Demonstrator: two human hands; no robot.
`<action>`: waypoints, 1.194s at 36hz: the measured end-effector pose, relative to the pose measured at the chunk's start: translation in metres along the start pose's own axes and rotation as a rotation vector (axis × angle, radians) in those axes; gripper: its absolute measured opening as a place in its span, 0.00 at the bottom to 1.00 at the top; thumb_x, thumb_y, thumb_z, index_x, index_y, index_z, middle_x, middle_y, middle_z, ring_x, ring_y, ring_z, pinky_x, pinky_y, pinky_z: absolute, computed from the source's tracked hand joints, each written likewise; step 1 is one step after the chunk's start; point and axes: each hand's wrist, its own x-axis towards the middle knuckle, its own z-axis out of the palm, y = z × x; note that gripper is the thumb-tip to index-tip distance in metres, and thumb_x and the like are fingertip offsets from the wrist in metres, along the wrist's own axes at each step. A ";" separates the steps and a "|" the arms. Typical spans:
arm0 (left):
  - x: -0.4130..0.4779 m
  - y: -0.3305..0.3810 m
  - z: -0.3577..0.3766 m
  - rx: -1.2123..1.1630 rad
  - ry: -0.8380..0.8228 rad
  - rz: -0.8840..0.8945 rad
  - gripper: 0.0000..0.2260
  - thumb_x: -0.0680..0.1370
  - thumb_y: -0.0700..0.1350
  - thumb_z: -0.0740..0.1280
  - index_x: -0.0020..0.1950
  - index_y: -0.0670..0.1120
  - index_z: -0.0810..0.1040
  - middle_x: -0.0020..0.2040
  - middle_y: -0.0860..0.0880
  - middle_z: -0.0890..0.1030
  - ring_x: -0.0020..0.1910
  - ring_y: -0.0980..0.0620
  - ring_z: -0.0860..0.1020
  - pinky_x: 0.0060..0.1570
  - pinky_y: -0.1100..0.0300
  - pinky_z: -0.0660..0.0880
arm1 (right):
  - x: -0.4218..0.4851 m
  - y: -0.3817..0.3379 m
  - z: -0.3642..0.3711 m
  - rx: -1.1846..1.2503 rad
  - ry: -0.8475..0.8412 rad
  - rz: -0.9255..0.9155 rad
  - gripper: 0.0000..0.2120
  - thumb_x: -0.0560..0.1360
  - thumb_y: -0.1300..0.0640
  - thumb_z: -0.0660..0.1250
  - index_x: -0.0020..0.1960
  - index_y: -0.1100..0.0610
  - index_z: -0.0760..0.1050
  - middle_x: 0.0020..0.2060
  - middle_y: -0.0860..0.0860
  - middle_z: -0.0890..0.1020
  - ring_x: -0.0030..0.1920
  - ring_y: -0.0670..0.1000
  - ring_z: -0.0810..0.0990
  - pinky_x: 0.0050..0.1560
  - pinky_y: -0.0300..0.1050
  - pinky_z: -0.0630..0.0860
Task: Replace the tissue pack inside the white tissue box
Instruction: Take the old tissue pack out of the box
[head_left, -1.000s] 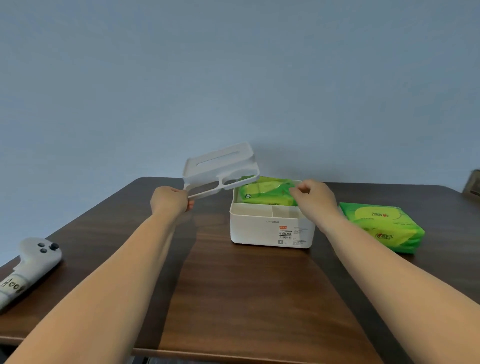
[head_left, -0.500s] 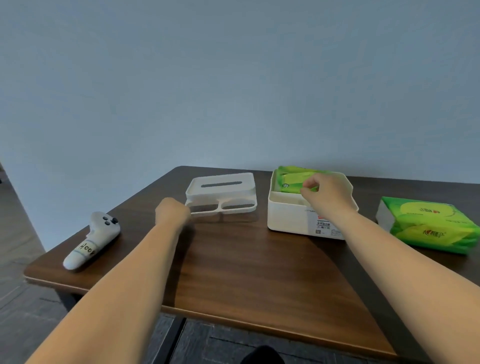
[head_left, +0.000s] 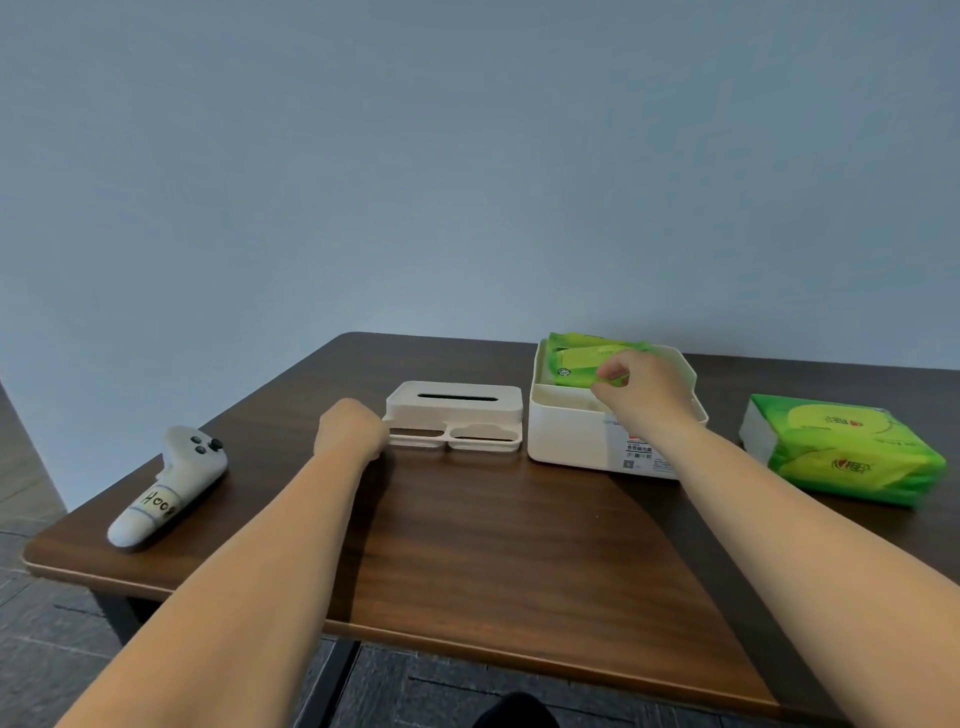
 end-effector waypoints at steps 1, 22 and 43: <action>0.001 0.000 0.000 -0.003 -0.007 -0.001 0.08 0.71 0.35 0.62 0.31 0.41 0.71 0.36 0.41 0.79 0.33 0.44 0.76 0.28 0.61 0.66 | 0.001 0.001 0.000 0.005 -0.003 0.000 0.11 0.74 0.55 0.67 0.55 0.54 0.80 0.46 0.46 0.76 0.50 0.54 0.80 0.51 0.54 0.80; -0.032 0.098 0.032 -0.071 -0.006 0.355 0.18 0.78 0.54 0.62 0.60 0.44 0.78 0.60 0.44 0.79 0.61 0.44 0.75 0.61 0.50 0.72 | 0.028 0.026 -0.011 -0.152 0.077 -0.049 0.17 0.73 0.53 0.66 0.62 0.52 0.76 0.61 0.51 0.79 0.65 0.58 0.69 0.61 0.51 0.69; -0.067 0.152 0.056 -0.152 -0.092 0.703 0.23 0.77 0.55 0.64 0.69 0.46 0.71 0.67 0.44 0.73 0.68 0.46 0.69 0.68 0.50 0.67 | 0.038 0.033 -0.026 -0.261 0.143 -0.074 0.13 0.78 0.55 0.61 0.61 0.55 0.76 0.59 0.54 0.78 0.62 0.59 0.72 0.56 0.51 0.69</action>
